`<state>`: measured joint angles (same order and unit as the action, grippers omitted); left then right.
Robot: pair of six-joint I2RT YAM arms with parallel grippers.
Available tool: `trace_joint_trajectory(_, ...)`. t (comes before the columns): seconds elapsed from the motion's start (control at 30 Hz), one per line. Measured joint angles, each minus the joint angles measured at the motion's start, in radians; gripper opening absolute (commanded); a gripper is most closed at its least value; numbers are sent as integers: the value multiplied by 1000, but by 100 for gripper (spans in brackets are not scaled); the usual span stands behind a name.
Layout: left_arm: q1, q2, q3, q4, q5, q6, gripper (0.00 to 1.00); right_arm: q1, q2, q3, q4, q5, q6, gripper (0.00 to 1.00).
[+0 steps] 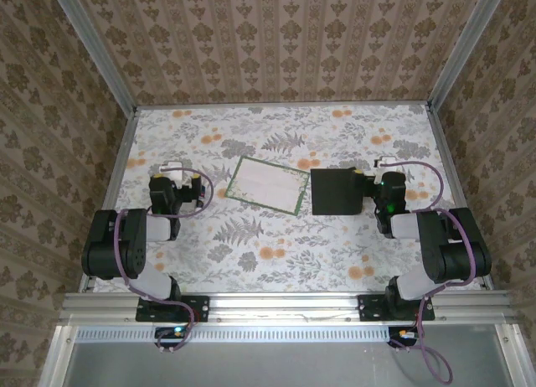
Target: Place the letter into the envelope and seal it
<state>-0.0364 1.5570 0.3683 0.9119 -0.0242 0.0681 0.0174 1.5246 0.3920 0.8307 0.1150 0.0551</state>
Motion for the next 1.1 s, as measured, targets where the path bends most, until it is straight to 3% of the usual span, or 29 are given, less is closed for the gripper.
trace_joint_trajectory(0.93, 6, -3, 2, -8, -41, -5, 100, 0, 0, 0, 0, 0, 0, 100)
trace_joint_trajectory(1.1, 5, -121, 106, -272, -129, -35, 100, 0, -65, 91, -219, -16, 0, 100)
